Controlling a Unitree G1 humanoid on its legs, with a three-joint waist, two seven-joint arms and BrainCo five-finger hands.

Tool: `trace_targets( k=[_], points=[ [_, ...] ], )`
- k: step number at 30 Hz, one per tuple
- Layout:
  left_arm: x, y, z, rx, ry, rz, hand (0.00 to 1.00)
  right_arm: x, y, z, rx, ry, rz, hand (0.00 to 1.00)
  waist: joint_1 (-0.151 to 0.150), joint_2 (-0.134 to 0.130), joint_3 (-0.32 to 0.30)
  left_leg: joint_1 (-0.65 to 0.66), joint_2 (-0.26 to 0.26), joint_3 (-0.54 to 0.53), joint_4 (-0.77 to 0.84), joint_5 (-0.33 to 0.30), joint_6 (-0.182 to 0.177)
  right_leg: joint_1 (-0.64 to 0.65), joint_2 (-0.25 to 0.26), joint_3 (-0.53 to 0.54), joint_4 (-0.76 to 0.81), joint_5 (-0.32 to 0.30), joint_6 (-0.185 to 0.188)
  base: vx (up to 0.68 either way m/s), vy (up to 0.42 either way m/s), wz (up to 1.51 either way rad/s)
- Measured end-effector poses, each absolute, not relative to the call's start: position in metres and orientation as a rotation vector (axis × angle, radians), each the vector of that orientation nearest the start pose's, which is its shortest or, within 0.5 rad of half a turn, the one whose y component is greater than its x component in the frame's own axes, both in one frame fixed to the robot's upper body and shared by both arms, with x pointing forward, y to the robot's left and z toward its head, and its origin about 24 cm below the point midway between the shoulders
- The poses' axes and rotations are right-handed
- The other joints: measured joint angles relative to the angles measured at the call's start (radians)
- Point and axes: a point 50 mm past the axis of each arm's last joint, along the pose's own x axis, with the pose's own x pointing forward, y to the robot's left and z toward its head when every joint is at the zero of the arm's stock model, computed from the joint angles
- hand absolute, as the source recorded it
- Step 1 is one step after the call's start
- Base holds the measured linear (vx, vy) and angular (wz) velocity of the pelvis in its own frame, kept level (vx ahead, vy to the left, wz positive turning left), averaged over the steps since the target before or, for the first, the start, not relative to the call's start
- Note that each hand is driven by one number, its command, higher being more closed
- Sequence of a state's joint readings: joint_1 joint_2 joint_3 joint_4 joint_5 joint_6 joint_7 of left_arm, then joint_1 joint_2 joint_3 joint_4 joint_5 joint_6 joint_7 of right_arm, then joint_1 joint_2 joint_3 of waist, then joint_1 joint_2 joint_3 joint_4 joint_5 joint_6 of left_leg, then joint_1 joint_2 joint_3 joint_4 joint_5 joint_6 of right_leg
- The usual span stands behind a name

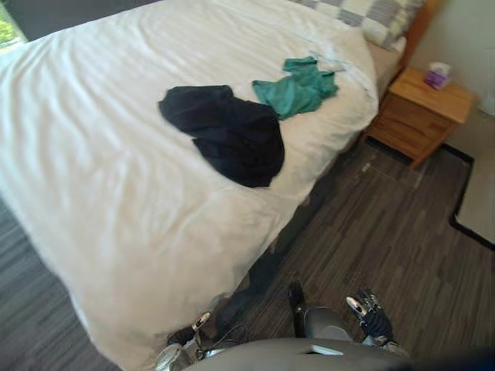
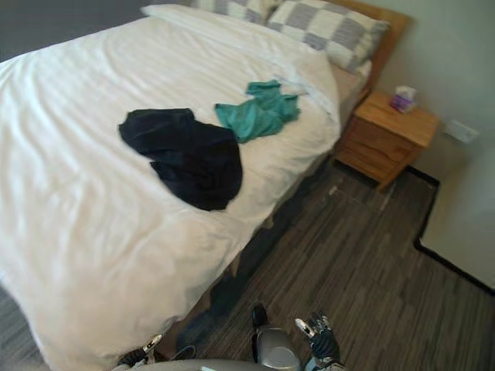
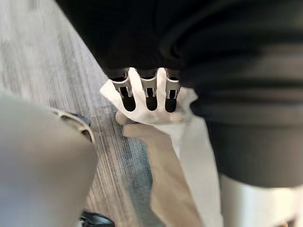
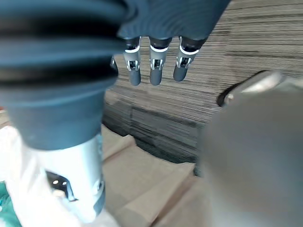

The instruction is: Tidy the bed and pick cloth on bed and put in laundry

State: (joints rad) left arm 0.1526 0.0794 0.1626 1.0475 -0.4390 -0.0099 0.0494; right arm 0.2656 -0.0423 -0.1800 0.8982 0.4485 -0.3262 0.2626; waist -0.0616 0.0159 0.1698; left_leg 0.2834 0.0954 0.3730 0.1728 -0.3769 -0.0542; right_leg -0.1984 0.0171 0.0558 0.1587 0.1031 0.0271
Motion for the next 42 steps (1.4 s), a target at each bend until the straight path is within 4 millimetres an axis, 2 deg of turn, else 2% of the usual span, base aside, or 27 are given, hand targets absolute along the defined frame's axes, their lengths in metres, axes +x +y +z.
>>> trace_targets(
  k=[4,5,7,8,9,11,12,13,14,15,16,17,18,19,20,22,23,24,27,29,31,33,36,38,39,40,42],
  points=[
    [0.058,0.206,-0.167,-0.371,1.133,0.532,0.00,0.072,-0.206,-0.142,0.431,0.700,-0.334,0.00,-0.004,-0.007,0.001,0.017,-0.007,0.015,-0.017,0.033,0.008,-0.003,0.012,-0.002,-0.002,0.002,-0.004,0.07,-0.063,-0.27],
    [0.056,0.207,-0.167,-0.368,1.135,0.535,0.00,0.073,-0.206,-0.141,0.428,0.697,-0.333,0.00,-0.005,-0.011,0.002,0.017,-0.007,0.035,-0.015,0.036,0.010,-0.003,0.016,-0.003,-0.014,-0.006,-0.028,-0.03,-0.076,-0.29],
    [0.055,0.207,-0.167,-0.367,1.139,0.534,0.00,0.075,-0.207,-0.141,0.417,0.697,-0.327,0.00,-0.006,-0.009,0.005,0.017,0.005,0.063,-0.027,0.037,0.010,-0.020,-0.003,-0.114,0.003,-0.079,-0.098,-0.05,-0.060,-0.40],
    [0.050,0.206,-0.168,-0.360,1.150,0.529,0.00,0.083,-0.209,-0.140,0.396,0.691,-0.308,0.00,-0.004,0.013,0.001,0.019,0.028,0.089,-0.046,0.038,0.007,-0.060,-0.024,-0.205,0.085,-0.130,-0.093,-0.01,-0.070,-0.53],
    [0.048,0.212,-0.167,-0.339,1.150,0.534,0.00,0.083,-0.209,-0.141,0.382,0.699,-0.294,0.00,-0.012,-0.029,-0.005,0.033,0.002,0.114,-0.049,0.029,-0.011,-0.095,-0.063,-0.268,0.226,-0.132,-0.117,0.02,-0.055,-0.71],
    [0.043,0.218,-0.166,-0.314,1.166,0.539,0.00,0.086,-0.205,-0.142,0.369,0.711,-0.259,0.00,0.016,-0.049,-0.008,0.048,-0.015,0.137,-0.021,0.032,-0.003,-0.080,-0.034,-0.237,0.197,-0.107,-0.115,0.00,-0.066,-1.17],
    [0.037,0.225,-0.166,-0.277,1.180,0.540,0.00,0.093,-0.195,-0.142,0.372,0.708,-0.212,0.00,0.021,-0.091,-0.001,0.014,-0.018,0.131,0.055,0.030,0.055,-0.028,-0.019,-0.188,0.068,-0.080,-0.125,-0.13,-0.096,-1.56],
    [0.036,0.221,-0.166,-0.271,1.186,0.531,0.00,0.092,-0.194,-0.145,0.396,0.731,-0.217,0.00,0.026,-0.040,-0.011,-0.017,-0.021,0.104,-0.060,0.010,0.071,0.017,-0.016,-0.291,-0.032,-0.105,-0.120,-0.16,-0.075,-1.30],
    [0.040,0.215,-0.167,-0.275,1.179,0.510,0.00,0.096,-0.207,-0.141,0.375,0.704,-0.235,0.00,0.022,-0.003,-0.003,-0.035,0.006,0.110,-0.088,0.074,0.064,-0.012,-0.027,-0.375,0.049,-0.141,-0.144,-0.14,0.002,-1.46],
    [0.033,0.210,-0.169,-0.263,1.206,0.508,0.00,0.101,-0.216,-0.139,0.352,0.691,-0.240,0.00,0.025,0.003,0.004,-0.018,0.020,0.175,-0.086,0.085,0.023,-0.052,-0.101,-0.454,0.294,-0.199,-0.146,0.04,-0.029,-1.12],
    [0.033,0.211,-0.169,-0.217,1.220,0.484,0.00,0.096,-0.219,-0.139,0.351,0.700,-0.257,0.00,0.012,0.000,-0.006,-0.005,0.024,0.198,-0.097,0.096,0.008,-0.002,-0.150,-0.452,0.365,-0.279,-0.081,0.11,-0.047,-0.97],
    [0.033,0.212,-0.169,-0.199,1.221,0.475,0.00,0.093,-0.218,-0.140,0.354,0.711,-0.258,0.00,0.015,-0.005,-0.012,0.004,0.021,0.210,-0.103,0.102,-0.001,0.030,-0.158,-0.444,0.337,-0.289,-0.056,0.15,-0.103,-0.59],
    [0.033,0.217,-0.168,-0.174,1.220,0.475,0.00,0.085,-0.213,-0.143,0.368,0.732,-0.258,0.00,0.021,-0.028,-0.027,0.013,0.009,0.224,-0.103,0.105,-0.007,0.090,-0.168,-0.406,0.243,-0.260,-0.016,0.15,-0.118,-0.82],
    [0.036,0.219,-0.168,-0.165,1.226,0.477,0.00,0.086,-0.207,-0.145,0.381,0.741,-0.241,0.00,0.022,-0.028,-0.033,0.015,0.021,0.230,-0.098,0.116,-0.021,0.130,-0.122,-0.375,0.134,-0.236,-0.011,0.14,-0.118,-0.74],
    [0.038,0.216,-0.169,-0.165,1.225,0.463,0.00,0.086,-0.204,-0.145,0.385,0.743,-0.230,0.00,0.019,-0.017,-0.030,0.009,0.033,0.227,-0.086,0.134,-0.020,0.148,-0.101,-0.371,0.094,-0.198,-0.025,0.13,-0.145,-0.62],
    [0.046,0.216,-0.167,-0.103,1.195,0.388,0.00,0.079,-0.200,-0.147,0.373,0.768,-0.198,0.00,0.024,-0.038,-0.030,-0.034,0.034,0.211,-0.031,0.142,-0.020,0.218,-0.097,-0.331,-0.062,-0.123,-0.033,0.01,-0.161,-0.52],
    [0.049,0.215,-0.167,-0.096,1.187,0.377,0.00,0.076,-0.201,-0.148,0.369,0.778,-0.197,0.00,0.022,-0.024,-0.035,-0.034,0.026,0.200,-0.078,0.150,-0.024,0.230,-0.090,-0.325,-0.086,-0.107,-0.035,-0.05,-0.111,-0.48],
    [0.057,0.207,-0.167,-0.110,1.169,0.351,0.00,0.074,-0.209,-0.148,0.353,0.789,-0.206,0.00,0.015,0.002,-0.039,-0.039,0.032,0.195,-0.128,0.202,-0.020,0.257,-0.072,-0.317,-0.133,-0.087,-0.028,-0.03,-0.018,-0.38],
    [0.069,0.206,-0.164,-0.112,1.122,0.338,0.00,0.071,-0.205,-0.150,0.364,0.804,-0.187,0.00,0.015,-0.007,-0.047,-0.021,0.025,0.204,-0.119,0.209,-0.023,0.314,-0.065,-0.280,-0.251,-0.029,-0.012,-0.05,-0.018,-0.28],
    [0.075,0.207,-0.162,-0.121,1.097,0.341,0.00,0.070,-0.202,-0.151,0.362,0.822,-0.165,0.00,0.022,-0.015,-0.044,-0.021,0.017,0.210,-0.113,0.209,-0.023,0.306,-0.060,-0.250,-0.259,-0.025,-0.009,-0.10,-0.033,-0.36],
    [0.077,0.212,-0.161,-0.140,1.075,0.372,0.00,0.068,-0.201,-0.154,0.359,0.853,-0.150,0.00,0.029,-0.043,-0.035,-0.022,0.006,0.140,-0.079,0.208,-0.022,0.297,-0.063,-0.193,-0.261,-0.025,-0.007,-0.09,-0.052,-0.55],
    [0.078,0.212,-0.161,-0.162,1.061,0.392,0.00,0.068,-0.202,-0.155,0.355,0.874,-0.142,0.00,0.047,-0.046,-0.032,-0.018,0.000,0.069,-0.063,0.207,-0.020,0.288,-0.059,-0.138,-0.262,-0.021,-0.001,-0.08,-0.081,-0.83],
    [0.079,0.209,-0.161,-0.172,1.063,0.389,0.00,0.067,-0.201,-0.156,0.357,0.885,-0.127,0.00,0.046,-0.030,-0.024,-0.005,-0.004,0.047,-0.069,0.186,-0.014,0.272,-0.053,-0.098,-0.262,-0.005,-0.001,-0.10,-0.020,-0.50],
    [0.081,0.203,-0.163,-0.178,1.085,0.375,0.00,0.064,-0.205,-0.156,0.357,0.901,-0.142,0.00,0.031,-0.008,-0.017,-0.005,0.016,0.026,-0.074,0.120,-0.011,0.256,-0.029,-0.098,-0.263,0.012,0.000,-0.17,0.035,-0.18],
    [0.083,0.202,-0.164,-0.184,1.086,0.375,0.00,0.063,-0.206,-0.157,0.370,0.909,-0.157,0.00,0.028,-0.009,-0.016,-0.004,0.019,0.030,-0.077,0.116,-0.013,0.254,-0.025,-0.094,-0.263,0.020,-0.002,-0.09,0.017,-0.12],
    [0.091,0.188,-0.166,-0.195,1.126,0.351,0.00,0.056,-0.209,-0.159,0.440,0.907,-0.241,0.00,-0.002,0.016,0.018,0.014,0.047,-0.054,-0.070,0.104,-0.041,0.260,0.003,-0.119,-0.263,0.018,-0.012,-0.02,0.002,-0.09],
    [0.091,0.188,-0.166,-0.195,1.126,0.351,0.00,0.056,-0.209,-0.159,0.440,0.907,-0.241,0.00,-0.002,0.016,0.018,0.014,0.047,-0.054,-0.071,0.103,-0.041,0.260,0.004,-0.119,-0.263,0.019,-0.013,0.00,0.000,0.00]
  ],
)
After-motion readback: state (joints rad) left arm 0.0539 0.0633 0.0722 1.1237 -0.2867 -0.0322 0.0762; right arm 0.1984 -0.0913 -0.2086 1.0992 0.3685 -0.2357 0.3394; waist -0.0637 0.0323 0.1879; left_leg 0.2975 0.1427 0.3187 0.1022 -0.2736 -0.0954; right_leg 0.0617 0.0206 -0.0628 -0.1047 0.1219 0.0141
